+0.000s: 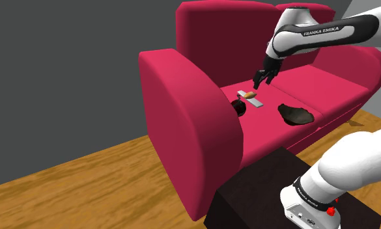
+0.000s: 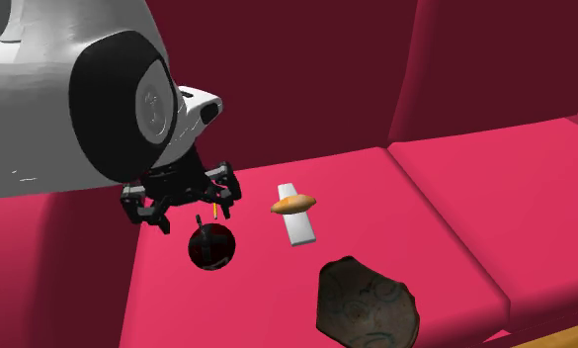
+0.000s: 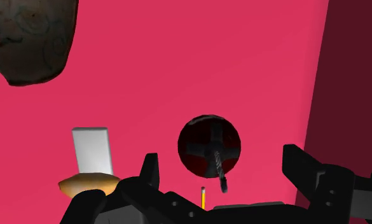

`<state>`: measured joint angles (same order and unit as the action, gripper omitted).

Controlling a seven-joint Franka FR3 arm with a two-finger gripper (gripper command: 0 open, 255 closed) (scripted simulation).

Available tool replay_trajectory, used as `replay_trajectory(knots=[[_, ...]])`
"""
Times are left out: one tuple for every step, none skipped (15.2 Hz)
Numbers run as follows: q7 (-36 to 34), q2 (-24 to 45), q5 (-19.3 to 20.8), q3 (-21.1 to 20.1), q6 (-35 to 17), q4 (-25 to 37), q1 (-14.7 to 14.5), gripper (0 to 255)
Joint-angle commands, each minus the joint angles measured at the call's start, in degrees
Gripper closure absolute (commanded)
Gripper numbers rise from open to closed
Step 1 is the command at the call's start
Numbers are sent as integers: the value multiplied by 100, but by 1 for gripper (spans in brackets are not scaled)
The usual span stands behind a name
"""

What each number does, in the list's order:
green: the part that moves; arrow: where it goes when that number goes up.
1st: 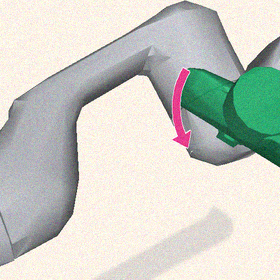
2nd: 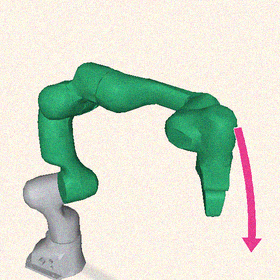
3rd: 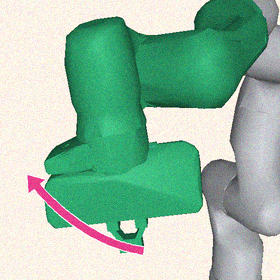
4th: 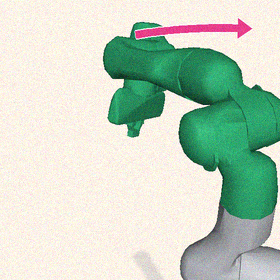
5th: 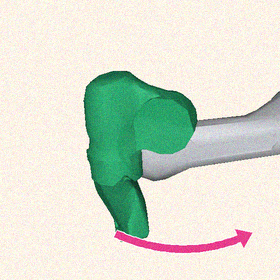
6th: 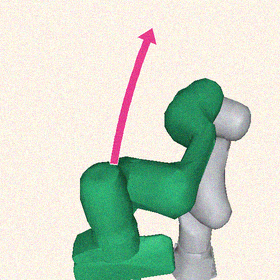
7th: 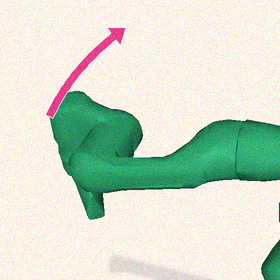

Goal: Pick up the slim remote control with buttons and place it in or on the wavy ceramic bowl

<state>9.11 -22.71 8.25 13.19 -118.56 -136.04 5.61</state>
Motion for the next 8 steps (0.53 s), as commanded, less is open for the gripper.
replay_trajectory(knots=[[212, 369, -49, 180, -203, 146, 30, 0], [320, 569, -91, 266, -313, 222, 41, 0], [432, 773, -143, 350, -418, 306, 53, 0], [548, 980, -205, 430, -519, 396, 66, 0], [669, 1191, -276, 508, -613, 494, 78, 0], [794, 1406, -358, 582, -702, 598, 91, 0], [922, 1624, -449, 651, -784, 709, 106, 0], [1055, 1845, -551, 712, -860, 828, 128, 0]])
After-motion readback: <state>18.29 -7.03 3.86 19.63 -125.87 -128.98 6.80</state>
